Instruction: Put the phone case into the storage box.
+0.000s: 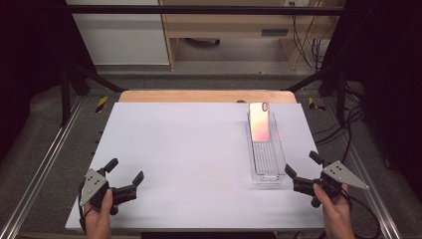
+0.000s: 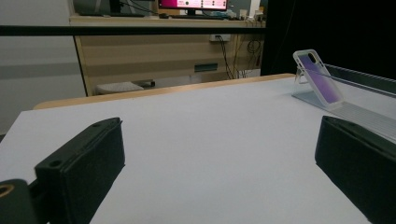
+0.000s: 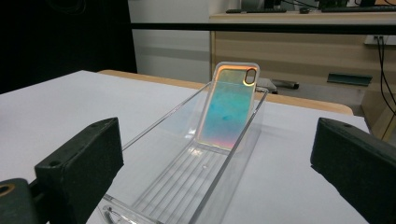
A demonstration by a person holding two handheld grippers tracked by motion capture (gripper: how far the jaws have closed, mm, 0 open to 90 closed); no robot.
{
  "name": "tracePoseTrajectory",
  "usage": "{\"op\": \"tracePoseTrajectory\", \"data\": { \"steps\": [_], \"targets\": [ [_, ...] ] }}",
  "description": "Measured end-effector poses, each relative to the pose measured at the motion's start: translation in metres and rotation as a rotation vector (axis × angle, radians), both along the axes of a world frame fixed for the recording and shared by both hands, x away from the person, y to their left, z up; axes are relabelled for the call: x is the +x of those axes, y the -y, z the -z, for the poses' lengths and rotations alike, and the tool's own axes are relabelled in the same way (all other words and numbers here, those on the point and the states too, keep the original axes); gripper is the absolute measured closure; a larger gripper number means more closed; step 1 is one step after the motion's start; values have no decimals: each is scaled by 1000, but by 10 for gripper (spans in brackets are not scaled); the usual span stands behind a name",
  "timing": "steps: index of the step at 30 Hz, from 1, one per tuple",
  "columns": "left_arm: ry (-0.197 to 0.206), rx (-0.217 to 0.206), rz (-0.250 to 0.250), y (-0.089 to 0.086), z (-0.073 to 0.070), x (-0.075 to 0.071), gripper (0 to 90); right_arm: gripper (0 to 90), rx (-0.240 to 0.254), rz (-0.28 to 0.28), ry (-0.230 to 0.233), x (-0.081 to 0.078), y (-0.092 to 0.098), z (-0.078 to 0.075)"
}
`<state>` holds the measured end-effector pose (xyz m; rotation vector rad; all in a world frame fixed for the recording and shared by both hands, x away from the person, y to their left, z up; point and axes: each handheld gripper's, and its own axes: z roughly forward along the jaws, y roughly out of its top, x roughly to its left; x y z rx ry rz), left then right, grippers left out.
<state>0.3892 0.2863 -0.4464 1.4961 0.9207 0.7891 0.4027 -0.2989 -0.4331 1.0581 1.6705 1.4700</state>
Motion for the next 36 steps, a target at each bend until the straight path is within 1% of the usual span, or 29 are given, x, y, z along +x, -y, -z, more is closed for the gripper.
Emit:
{"op": "tracePoseTrajectory", "data": {
  "steps": [10,14,16,18,21,24,28,36],
  "targets": [
    [-3,9,5,2,1,0,10,27,-14,-29,-2,-1,-1,11],
    [-6,12,7,2,1,0,10,27,-13,-45,4,-2,-1,14],
    [-1,15,8,3,1,-1,10,27,-12,-49,3,-2,-2,16],
    [0,10,6,3,1,-1,10,27,-11,-56,2,-2,-2,18],
    [0,12,5,3,1,-1,10,27,-11,-66,2,-2,-3,19],
    [0,11,3,2,1,-1,10,27,-24,-81,9,-2,-5,21],
    [3,22,18,3,2,-1,10,27,-26,-91,9,-3,-6,22],
    [8,21,23,4,2,-2,10,27,-22,-115,12,-2,-10,25]
  ]
}}
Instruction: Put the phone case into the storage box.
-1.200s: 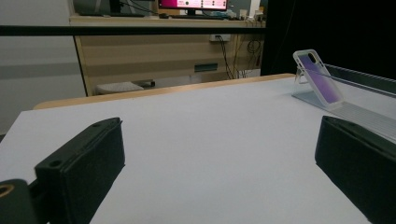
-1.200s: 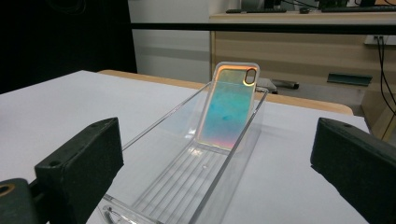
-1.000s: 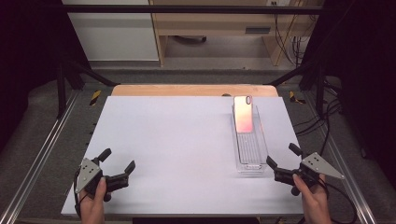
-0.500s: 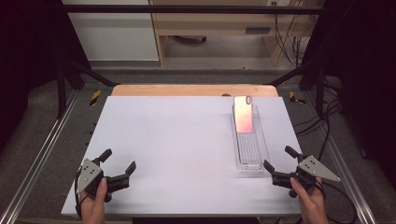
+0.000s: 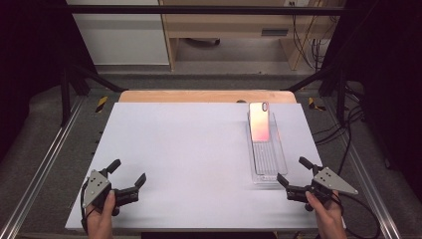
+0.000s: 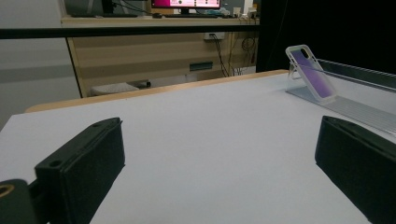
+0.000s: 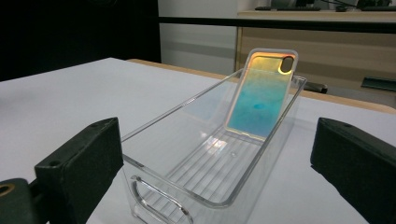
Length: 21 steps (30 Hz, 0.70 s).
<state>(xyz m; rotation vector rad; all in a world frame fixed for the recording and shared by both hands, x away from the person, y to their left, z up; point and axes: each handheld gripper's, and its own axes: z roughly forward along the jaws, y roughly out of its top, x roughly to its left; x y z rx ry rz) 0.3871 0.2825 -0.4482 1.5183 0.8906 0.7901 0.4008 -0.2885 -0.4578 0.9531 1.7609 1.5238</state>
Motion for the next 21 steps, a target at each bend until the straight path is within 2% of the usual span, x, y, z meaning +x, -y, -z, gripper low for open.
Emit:
{"op": "tracePoseTrajectory", "data": {
  "steps": [21],
  "targets": [
    [13,-11,6,-1,0,-2,10,27,-16,-63,-7,6,-15,5]
  ]
}}
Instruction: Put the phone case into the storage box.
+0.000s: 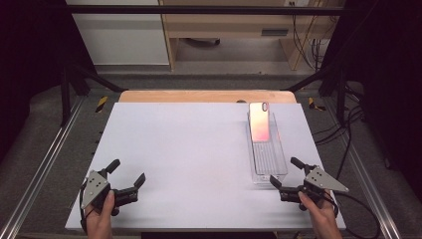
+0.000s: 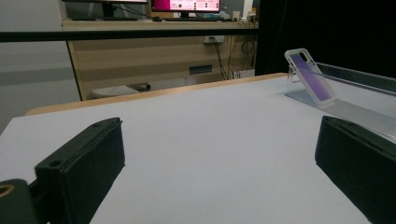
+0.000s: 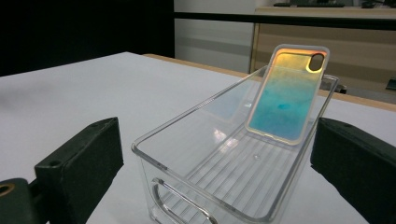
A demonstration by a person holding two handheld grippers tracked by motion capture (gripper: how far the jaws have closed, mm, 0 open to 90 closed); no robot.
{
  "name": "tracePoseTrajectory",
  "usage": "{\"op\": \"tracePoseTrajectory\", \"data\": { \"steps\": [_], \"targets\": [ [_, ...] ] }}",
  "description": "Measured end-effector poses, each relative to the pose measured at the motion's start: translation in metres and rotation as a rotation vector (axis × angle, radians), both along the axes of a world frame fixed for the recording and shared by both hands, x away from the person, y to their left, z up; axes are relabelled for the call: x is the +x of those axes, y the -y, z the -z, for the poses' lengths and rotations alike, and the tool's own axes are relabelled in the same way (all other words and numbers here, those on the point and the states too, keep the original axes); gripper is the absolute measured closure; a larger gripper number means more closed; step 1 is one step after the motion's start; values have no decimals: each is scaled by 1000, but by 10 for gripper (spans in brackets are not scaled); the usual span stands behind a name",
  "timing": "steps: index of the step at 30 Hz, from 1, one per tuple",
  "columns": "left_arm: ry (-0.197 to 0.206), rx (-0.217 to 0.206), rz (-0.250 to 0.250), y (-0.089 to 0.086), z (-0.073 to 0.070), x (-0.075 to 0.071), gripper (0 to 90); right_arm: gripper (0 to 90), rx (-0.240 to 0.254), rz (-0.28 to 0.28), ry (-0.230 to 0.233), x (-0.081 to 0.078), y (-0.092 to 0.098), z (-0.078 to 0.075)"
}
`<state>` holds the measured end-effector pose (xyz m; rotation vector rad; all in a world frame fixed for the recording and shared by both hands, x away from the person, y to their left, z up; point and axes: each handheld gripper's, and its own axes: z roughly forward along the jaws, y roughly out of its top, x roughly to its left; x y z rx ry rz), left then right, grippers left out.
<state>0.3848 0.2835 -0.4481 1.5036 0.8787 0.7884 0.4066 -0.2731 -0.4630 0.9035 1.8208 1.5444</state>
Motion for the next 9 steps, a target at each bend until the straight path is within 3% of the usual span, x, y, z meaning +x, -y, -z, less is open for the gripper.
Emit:
{"op": "tracePoseTrajectory", "data": {
  "steps": [5,9],
  "targets": [
    [8,2,13,0,0,-8,5,27,-27,-10,-19,5,-3,4],
    [9,-2,12,0,1,-6,4,28,-44,-4,-29,6,-3,5]
  ]
}}
